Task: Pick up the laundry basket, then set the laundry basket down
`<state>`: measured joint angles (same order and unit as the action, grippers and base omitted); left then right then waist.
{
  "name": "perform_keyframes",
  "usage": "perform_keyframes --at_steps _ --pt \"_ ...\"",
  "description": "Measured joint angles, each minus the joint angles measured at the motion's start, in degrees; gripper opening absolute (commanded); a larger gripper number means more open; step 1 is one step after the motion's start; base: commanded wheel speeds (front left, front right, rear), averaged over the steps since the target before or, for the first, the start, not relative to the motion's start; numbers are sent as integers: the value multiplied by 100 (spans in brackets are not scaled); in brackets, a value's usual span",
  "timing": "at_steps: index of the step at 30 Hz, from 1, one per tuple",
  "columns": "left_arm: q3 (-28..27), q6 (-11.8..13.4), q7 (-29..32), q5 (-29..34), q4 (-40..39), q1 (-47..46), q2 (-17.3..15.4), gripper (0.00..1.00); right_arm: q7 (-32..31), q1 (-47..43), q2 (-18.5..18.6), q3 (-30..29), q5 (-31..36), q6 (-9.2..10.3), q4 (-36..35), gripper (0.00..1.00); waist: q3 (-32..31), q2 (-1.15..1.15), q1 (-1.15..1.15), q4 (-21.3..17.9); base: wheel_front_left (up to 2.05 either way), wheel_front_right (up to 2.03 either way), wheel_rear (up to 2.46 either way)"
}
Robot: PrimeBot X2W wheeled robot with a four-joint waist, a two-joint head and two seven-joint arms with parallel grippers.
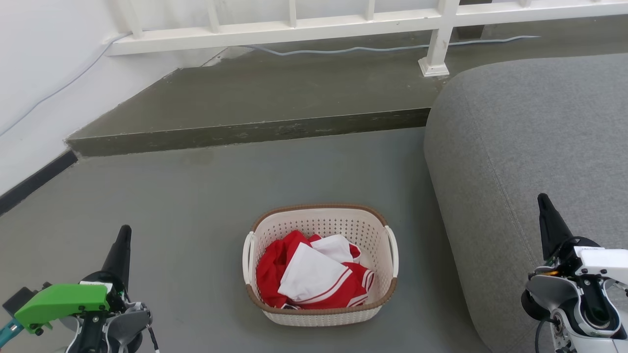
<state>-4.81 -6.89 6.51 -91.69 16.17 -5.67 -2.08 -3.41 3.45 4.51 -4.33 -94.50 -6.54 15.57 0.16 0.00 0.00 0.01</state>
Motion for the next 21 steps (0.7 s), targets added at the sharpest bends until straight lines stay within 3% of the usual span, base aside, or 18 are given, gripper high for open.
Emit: perform_keyframes --at_steps 21 --pt "-4 -19 0 0 -5 4 0 0 -19 2 -4 -11 -1 -1 26 0 0 0 0 -1 0 0 0"
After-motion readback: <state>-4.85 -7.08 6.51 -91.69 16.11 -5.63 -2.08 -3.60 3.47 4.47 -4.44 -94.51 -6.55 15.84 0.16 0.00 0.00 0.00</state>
